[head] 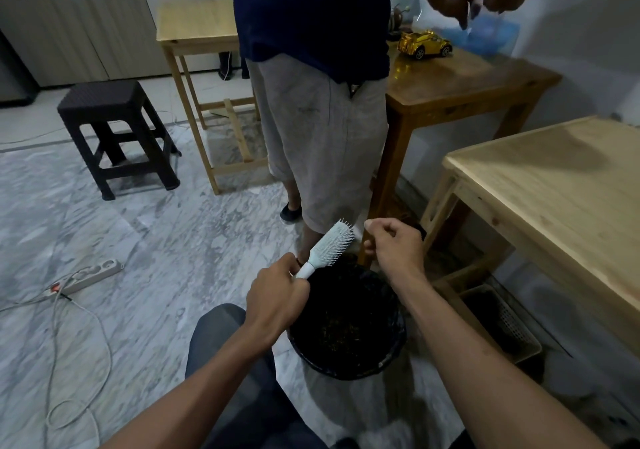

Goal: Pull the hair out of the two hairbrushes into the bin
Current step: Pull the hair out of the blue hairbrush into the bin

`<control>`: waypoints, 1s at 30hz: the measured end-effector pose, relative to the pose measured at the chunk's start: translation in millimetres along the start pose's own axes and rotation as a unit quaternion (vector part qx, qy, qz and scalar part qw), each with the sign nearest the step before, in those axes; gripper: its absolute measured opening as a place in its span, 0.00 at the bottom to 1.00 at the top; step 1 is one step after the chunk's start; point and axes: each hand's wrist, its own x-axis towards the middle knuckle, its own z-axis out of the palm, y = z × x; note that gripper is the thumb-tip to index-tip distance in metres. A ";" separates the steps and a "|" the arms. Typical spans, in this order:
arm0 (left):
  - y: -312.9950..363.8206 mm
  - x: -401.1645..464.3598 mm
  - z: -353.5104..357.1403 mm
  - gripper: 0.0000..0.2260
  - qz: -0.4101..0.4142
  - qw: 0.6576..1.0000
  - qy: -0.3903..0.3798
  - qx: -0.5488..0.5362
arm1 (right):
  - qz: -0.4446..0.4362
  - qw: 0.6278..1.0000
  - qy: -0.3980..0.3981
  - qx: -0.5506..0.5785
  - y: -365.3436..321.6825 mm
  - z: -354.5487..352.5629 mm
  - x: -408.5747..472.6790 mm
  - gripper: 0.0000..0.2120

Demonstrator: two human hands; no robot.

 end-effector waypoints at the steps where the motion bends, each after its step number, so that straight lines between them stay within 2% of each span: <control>1: -0.7 -0.1 -0.4 0.04 0.005 1.000 0.005 0.009 | 0.002 1.000 -0.004 -0.001 0.0 -1.2 0.1 0.06; 5: -0.8 -0.4 -0.2 0.04 0.044 0.997 0.035 0.061 | 0.050 0.997 0.001 0.066 1.6 -6.1 3.4 0.08; 8: -7.6 -1.5 0.2 0.04 0.079 0.991 0.048 0.098 | 0.093 0.986 -0.023 0.137 -4.2 -8.3 4.3 0.09; 11: -15.7 -5.9 0.7 0.04 0.091 0.987 0.051 0.125 | 0.098 0.975 -0.040 0.196 -8.4 -12.9 6.0 0.11; 13: -18.1 -7.3 0.2 0.05 0.089 0.986 0.056 0.130 | 0.088 0.982 -0.030 0.163 -4.2 -17.0 8.0 0.10; 15: -18.0 -6.5 -0.7 0.05 0.083 0.987 0.060 0.125 | 0.080 0.993 -0.040 0.074 9.0 -20.0 9.6 0.07; 17: -15.6 -5.4 -2.1 0.06 0.078 0.989 0.059 0.113 | 0.075 0.991 -0.097 -0.048 23.7 -21.2 6.5 0.05; 19: -11.6 -5.0 -2.9 0.06 0.070 0.992 0.058 0.087 | 0.060 0.975 -0.134 -0.167 34.5 -20.0 3.2 0.09; 22: -6.1 -4.9 -1.9 0.05 0.065 0.995 0.053 0.055 | 0.063 0.979 -0.132 -0.143 34.2 -14.1 -2.4 0.04; 24: -4.6 -4.2 -0.9 0.05 0.067 0.995 0.050 0.046 | 0.035 0.983 -0.095 -0.150 30.0 -9.3 0.3 0.14; 25: -4.2 -3.9 -0.2 0.05 0.070 0.995 0.050 0.043 | 0.013 0.985 -0.075 -0.154 26.8 -7.7 2.5 0.15; 27: -3.3 -4.5 1.4 0.05 0.085 0.995 0.046 0.039 | -0.021 0.990 -0.056 -0.126 17.0 -6.5 3.7 0.12; 30: -0.7 -10.6 4.8 0.05 0.116 0.992 0.039 0.020 | -0.045 0.993 -0.050 -0.098 6.3 -6.9 7.8 0.12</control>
